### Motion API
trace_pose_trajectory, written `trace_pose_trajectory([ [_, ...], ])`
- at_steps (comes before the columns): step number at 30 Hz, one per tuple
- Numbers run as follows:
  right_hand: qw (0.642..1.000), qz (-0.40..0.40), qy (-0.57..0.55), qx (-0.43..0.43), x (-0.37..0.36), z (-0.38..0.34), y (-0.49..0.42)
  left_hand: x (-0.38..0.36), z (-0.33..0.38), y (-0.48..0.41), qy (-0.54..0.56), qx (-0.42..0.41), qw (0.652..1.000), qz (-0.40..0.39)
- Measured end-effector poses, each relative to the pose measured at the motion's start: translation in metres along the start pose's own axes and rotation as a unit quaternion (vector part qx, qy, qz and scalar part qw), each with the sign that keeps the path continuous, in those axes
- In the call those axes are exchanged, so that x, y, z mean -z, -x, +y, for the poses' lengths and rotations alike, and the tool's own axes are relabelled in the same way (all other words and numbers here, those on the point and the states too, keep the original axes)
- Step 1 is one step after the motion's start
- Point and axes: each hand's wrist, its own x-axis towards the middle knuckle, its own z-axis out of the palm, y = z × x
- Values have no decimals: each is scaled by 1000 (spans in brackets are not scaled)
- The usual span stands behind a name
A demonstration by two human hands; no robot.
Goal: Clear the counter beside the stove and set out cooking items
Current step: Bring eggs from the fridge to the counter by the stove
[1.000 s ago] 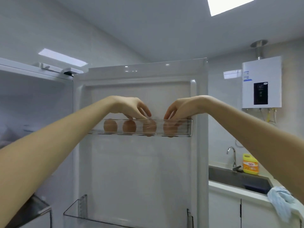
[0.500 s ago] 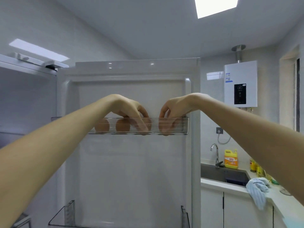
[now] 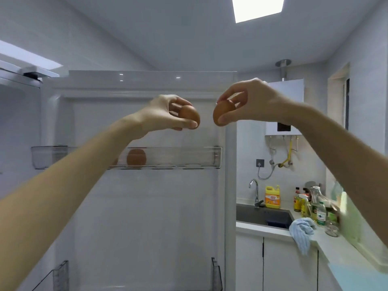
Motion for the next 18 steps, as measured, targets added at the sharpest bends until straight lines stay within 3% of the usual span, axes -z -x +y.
trace_pose_trajectory([
  [3,998,54,44,-1,24,21,24,-29,23,-7,49,-41,998,13],
  [9,985,148,81,-33,71,81,93,-122,64,-27,90,-96,991,-36],
  [18,958,170,186,-139,164,170,230,-308,142,-41,123,-180,967,-128],
])
